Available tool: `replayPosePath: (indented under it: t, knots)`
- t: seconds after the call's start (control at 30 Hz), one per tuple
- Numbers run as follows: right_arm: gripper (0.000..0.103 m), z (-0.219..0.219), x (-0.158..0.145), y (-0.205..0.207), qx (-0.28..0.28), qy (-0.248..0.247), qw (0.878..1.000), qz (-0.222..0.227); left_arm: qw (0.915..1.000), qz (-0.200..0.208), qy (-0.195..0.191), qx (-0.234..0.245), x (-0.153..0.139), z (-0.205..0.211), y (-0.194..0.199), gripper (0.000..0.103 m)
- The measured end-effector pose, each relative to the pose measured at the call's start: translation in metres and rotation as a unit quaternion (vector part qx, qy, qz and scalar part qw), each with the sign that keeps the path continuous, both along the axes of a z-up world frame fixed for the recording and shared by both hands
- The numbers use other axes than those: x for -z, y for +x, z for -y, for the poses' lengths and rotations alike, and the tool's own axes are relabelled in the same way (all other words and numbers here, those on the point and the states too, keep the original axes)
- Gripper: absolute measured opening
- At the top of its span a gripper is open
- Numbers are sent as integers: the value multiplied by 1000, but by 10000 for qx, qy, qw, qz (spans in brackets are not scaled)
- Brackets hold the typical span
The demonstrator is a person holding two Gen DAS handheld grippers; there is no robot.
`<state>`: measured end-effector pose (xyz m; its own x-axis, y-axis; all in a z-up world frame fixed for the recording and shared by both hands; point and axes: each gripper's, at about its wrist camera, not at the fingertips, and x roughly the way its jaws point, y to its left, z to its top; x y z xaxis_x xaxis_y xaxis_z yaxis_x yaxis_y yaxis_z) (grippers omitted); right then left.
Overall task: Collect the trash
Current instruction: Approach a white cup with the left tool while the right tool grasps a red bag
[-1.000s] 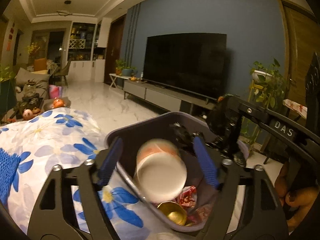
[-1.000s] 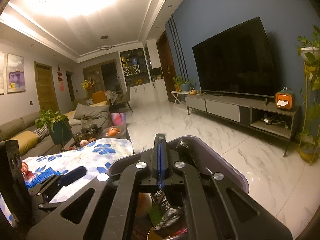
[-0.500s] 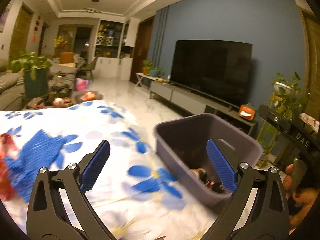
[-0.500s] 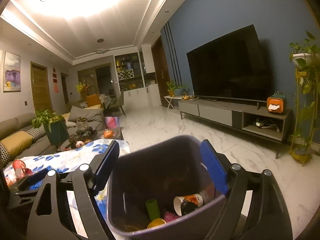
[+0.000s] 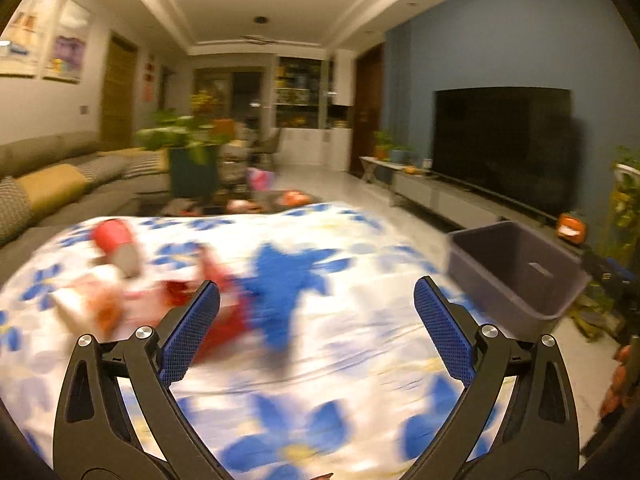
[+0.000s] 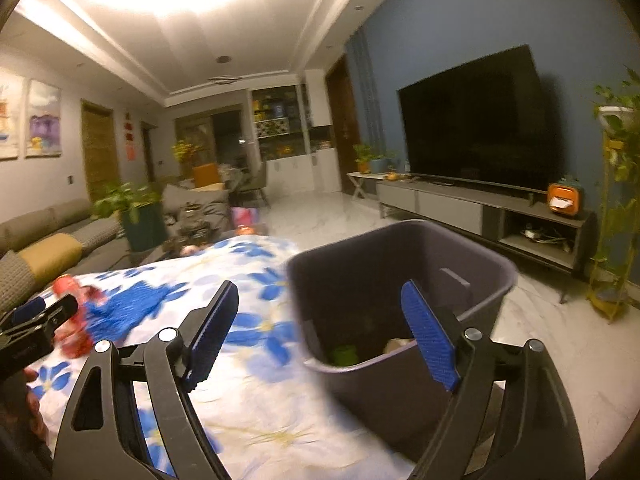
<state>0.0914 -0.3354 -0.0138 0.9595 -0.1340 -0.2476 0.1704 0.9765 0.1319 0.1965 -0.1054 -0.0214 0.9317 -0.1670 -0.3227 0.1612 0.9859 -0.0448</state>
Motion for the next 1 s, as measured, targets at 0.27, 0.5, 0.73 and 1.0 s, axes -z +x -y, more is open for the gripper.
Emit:
replayPosePath:
  t: [0.27,0.5,0.73,1.0]
  knots:
    - [81,-67,-5,5,-757,-136,9970,35,9930,-69,-88,-1175,3,-90,-11,96]
    - [81,-120,-4,15,-1214,-335,9920,36,9876,-137,-106,-1561,4,-139,-18,96]
    - [81,-163,2,27,-1572,-427,9866,-56,9851,-221,-98,-1703,14,-171,-18,96]
    - [81,-203,10,45,-1829,-489,9818,-140,9867,-404,-199,-1563,24,-186,8,96]
